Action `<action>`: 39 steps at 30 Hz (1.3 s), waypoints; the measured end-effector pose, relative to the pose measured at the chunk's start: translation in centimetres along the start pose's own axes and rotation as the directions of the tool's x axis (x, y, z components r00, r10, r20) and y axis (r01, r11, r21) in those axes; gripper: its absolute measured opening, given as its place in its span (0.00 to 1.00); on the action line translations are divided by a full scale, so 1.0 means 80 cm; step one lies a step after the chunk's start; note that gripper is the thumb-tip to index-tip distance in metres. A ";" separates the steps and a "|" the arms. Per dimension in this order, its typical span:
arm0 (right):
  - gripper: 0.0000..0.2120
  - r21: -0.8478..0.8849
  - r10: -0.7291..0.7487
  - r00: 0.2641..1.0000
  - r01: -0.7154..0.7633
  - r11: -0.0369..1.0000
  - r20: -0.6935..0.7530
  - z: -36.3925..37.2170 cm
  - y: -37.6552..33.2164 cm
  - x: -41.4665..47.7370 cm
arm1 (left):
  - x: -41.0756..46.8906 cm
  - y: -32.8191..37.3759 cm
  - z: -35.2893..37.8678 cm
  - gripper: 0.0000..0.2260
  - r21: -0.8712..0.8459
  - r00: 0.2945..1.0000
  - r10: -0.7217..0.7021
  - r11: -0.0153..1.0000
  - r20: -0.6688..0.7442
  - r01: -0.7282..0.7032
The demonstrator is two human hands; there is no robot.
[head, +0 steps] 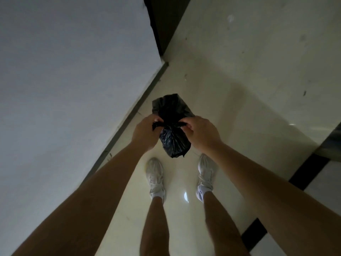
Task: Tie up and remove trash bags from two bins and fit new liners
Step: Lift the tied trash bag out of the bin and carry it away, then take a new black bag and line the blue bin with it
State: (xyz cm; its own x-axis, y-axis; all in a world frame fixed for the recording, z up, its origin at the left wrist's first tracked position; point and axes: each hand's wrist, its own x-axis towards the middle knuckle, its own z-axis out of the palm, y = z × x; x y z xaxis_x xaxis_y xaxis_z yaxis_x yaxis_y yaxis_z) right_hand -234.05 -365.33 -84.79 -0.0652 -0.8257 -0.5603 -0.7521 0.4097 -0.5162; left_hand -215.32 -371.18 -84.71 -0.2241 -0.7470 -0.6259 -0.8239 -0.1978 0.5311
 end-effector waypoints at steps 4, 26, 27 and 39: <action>0.14 -0.011 0.056 0.997 -0.056 0.998 0.056 0.054 0.041 0.049 | 0.041 -0.052 0.035 0.03 -0.091 0.992 -0.105 0.991 -0.067 0.099; 0.24 -0.159 0.070 0.993 -0.055 0.986 0.090 0.029 0.027 0.003 | -0.034 -0.055 0.030 0.23 0.130 0.995 -0.059 0.989 -0.077 0.069; 0.24 -0.180 0.034 0.997 -0.022 0.983 0.063 0.002 0.008 -0.009 | -0.051 -0.034 0.005 0.23 0.144 0.993 -0.040 0.988 -0.108 0.055; 0.27 -0.299 -0.510 0.848 0.454 0.839 -0.144 -0.260 -0.273 -0.241 | -0.418 0.184 -0.264 0.24 0.335 0.802 0.111 0.935 -0.586 0.115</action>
State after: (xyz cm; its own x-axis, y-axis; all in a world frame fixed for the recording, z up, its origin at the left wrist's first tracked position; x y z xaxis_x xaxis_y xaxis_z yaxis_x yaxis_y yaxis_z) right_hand -229.97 -366.44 -49.27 0.2342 -0.9650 -0.1183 -0.8570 -0.1475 -0.4938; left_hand -208.97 -362.49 -43.89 0.0337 -0.9936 -0.1081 -0.9708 -0.0582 0.2328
